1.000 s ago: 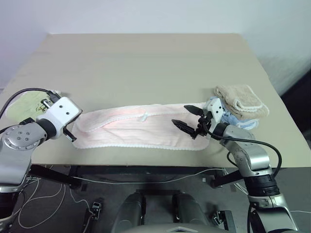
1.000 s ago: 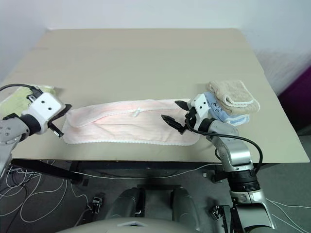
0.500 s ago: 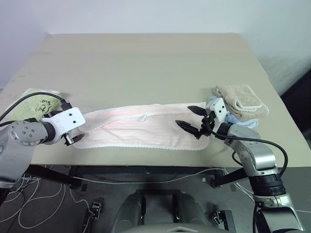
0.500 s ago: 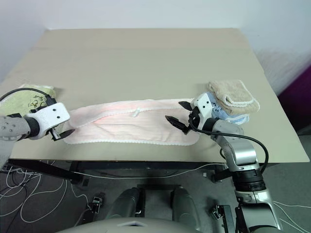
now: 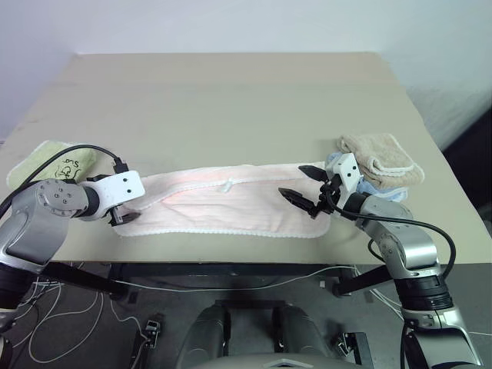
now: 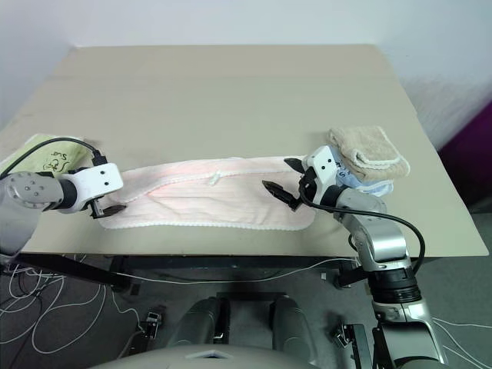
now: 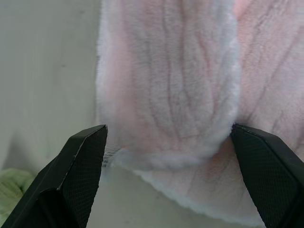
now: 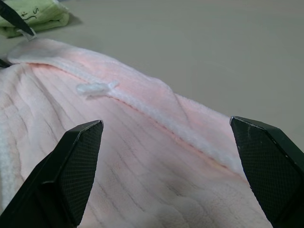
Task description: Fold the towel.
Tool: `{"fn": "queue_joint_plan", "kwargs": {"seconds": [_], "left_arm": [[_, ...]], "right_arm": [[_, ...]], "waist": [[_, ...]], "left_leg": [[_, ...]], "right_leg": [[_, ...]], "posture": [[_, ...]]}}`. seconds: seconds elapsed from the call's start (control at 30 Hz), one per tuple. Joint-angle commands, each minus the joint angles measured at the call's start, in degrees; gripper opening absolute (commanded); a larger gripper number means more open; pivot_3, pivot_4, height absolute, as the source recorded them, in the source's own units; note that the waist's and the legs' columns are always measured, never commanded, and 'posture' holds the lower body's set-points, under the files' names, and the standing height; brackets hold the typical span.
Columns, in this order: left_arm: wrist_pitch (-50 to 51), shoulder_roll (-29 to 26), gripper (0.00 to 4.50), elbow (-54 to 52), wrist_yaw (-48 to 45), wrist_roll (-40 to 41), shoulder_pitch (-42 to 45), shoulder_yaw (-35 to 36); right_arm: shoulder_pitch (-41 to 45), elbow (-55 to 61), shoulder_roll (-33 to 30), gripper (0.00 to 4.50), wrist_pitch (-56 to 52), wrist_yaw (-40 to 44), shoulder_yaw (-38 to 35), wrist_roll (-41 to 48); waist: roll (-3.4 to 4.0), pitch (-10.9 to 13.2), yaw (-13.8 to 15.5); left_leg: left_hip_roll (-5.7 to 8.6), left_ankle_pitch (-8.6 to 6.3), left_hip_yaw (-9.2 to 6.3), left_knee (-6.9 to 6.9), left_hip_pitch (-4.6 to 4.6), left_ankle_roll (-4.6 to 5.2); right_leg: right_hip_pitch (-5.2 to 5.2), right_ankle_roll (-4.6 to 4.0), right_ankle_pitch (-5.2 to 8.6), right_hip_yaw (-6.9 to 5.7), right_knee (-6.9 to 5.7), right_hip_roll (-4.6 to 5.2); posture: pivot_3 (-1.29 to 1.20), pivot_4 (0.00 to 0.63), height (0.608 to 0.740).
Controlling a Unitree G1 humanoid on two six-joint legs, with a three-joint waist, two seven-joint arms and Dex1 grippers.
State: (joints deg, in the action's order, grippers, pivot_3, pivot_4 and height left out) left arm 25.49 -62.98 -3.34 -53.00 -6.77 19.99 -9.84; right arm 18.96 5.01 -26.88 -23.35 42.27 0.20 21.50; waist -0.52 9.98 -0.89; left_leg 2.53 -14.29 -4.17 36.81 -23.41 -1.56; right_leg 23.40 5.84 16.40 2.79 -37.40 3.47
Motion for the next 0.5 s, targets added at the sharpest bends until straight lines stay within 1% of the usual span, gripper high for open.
{"fn": "queue_joint_plan", "kwargs": {"seconds": [0.03, 0.13, 0.2, 0.33, 0.37, 0.43, 0.47, 0.5], "left_arm": [[-1.1, 0.1, 4.14, 0.4, -1.3, -1.0, 0.6, -0.1], [-1.2, 0.4, 3.42, 0.6, -1.4, -1.4, 0.8, 0.0], [-1.4, 0.6, 2.68, 0.7, -1.5, -1.5, 0.9, 0.2], [-1.9, 1.1, 1.34, 1.0, -1.4, -1.9, 1.4, 0.4], [-2.0, 1.3, 0.92, 1.1, -1.4, -2.0, 1.4, 0.5], [-2.1, 1.5, 0.3, 1.0, -1.4, -2.0, 1.5, 0.8], [-2.2, 1.5, 0.02, 1.0, -1.4, -2.0, 1.4, 1.0], [-2.3, 1.6, 0.02, 0.8, -1.4, -1.8, 1.3, 1.3]], "right_arm": [[0.8, 3.1, -0.2, 4.5, 0.5, -0.4, -1.2, 0.4], [0.7, 3.1, -0.1, 4.5, 0.6, -0.6, -1.1, 0.5], [0.8, 3.0, -0.1, 4.5, 0.6, -0.7, -1.1, 0.5], [1.0, 2.7, 0.1, 4.5, 0.8, -0.8, -1.0, 0.4], [1.1, 2.7, 0.1, 4.5, 0.9, -0.8, -1.0, 0.4], [1.2, 2.6, 0.1, 4.5, 1.0, -0.8, -1.0, 0.4], [1.2, 2.5, 0.1, 4.5, 1.1, -0.7, -1.0, 0.4], [1.3, 2.5, 0.0, 4.5, 1.1, -0.7, -0.9, 0.4]], "waist": [[0.0, 0.0, 0.0], [0.0, 0.0, 0.0], [0.0, 0.0, 0.0], [0.0, 0.0, 0.0], [0.0, 0.0, 0.0], [0.0, 0.0, 0.0], [0.0, 0.0, 0.0], [0.0, 0.0, 0.0]], "left_leg": [[0.0, 0.0, 0.01, 0.01, 0.0, 0.0], [0.0, 0.0, 0.01, 0.02, 0.0, 0.01], [0.0, 0.0, 0.01, 0.03, 0.0, 0.01], [0.0, -0.01, 0.0, 0.04, 0.0, 0.01], [0.0, -0.01, 0.01, 0.05, 0.0, 0.01], [0.0, -0.01, 0.01, 0.05, -0.01, 0.02], [0.0, -0.01, 0.01, 0.05, -0.01, 0.02], [0.0, -0.01, 0.01, 0.05, -0.01, 0.02]], "right_leg": [[0.0, 0.0, 0.0, 0.0, 0.0, -0.01], [0.0, 0.0, 0.0, 0.0, -0.01, -0.02], [0.0, 0.0, 0.0, 0.0, -0.02, -0.02], [0.0, 0.0, 0.0, 0.0, -0.01, -0.03], [0.0, 0.0, 0.0, 0.0, -0.02, -0.03], [0.0, 0.0, 0.0, 0.0, -0.02, -0.03], [0.0, 0.0, 0.0, 0.0, -0.02, -0.03], [0.0, 0.0, 0.0, 0.0, -0.02, -0.03]], "posture": [[0.0, 0.15, 0.74], [0.0, 0.15, 0.74], [0.0, 0.15, 0.74], [0.0, 0.15, 0.74], [0.0, 0.15, 0.74], [0.0, 0.15, 0.74], [0.0, 0.15, 0.74], [0.0, 0.15, 0.74]]}}
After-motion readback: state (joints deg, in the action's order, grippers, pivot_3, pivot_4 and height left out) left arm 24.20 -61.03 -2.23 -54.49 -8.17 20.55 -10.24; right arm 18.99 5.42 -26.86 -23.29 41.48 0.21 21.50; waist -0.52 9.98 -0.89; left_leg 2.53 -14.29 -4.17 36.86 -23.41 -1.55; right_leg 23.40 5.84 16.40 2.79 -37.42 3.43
